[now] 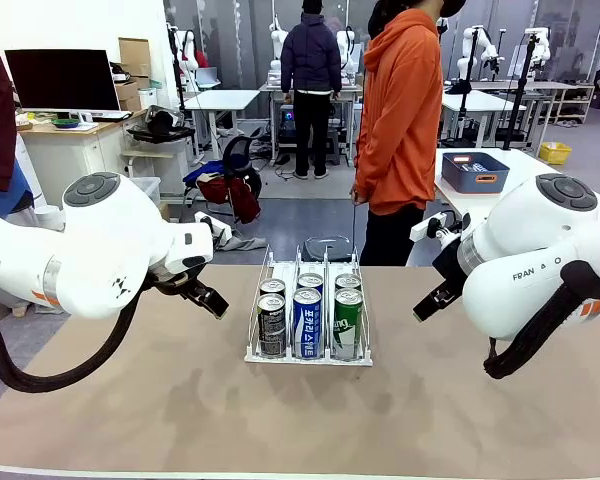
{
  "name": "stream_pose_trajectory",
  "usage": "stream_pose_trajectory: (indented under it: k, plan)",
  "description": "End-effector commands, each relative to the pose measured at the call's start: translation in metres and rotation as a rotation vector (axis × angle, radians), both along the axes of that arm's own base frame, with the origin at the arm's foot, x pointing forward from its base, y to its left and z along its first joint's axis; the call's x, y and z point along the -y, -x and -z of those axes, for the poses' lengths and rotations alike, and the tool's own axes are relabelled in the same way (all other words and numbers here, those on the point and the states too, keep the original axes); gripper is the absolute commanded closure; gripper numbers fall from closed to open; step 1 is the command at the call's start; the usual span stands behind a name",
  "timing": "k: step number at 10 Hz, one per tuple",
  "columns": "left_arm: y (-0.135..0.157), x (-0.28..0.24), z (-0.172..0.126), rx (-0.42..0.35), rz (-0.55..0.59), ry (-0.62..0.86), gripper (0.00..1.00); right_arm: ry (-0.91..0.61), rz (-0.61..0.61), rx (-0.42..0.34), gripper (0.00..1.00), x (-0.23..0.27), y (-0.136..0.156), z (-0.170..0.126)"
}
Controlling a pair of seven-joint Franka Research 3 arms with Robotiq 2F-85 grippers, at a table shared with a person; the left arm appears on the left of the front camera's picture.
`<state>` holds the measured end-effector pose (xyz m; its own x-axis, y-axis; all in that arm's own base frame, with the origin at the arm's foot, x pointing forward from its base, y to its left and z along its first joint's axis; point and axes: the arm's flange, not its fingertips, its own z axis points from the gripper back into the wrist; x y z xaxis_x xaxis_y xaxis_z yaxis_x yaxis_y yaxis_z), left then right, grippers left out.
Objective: Fill the beverage cans into the dispenser.
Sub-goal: Pick up the Sprite handed by the human.
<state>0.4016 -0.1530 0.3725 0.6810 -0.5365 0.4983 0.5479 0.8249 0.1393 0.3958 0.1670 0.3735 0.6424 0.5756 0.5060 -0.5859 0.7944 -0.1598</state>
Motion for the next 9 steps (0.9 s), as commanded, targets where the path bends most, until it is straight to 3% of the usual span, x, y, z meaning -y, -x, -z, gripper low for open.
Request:
stream_pose_trajectory:
  k: [1, 5, 7, 9]
  plan:
    - [-0.001, -0.002, 0.0, -0.001, -0.004, 0.002, 0.0, -0.001, 0.0, 0.0, 0.0, 0.0, 0.0, 0.0]
    - [0.0, 0.0, 0.0, 0.0, 0.0, 0.0, 0.0, 0.0, 0.0, 0.0, 0.0, 0.0, 0.0, 0.0]
    - [-0.009, 0.005, -0.025, -0.109, 0.079, 0.012, 0.0, -0.171, -0.17, -0.06, 0.0, -0.013, 0.002, -0.016]
    - [-0.013, -0.001, -0.061, -0.221, 0.267, 0.13, 0.0, -0.19, -0.248, -0.062, 0.0, -0.007, -0.006, -0.038]
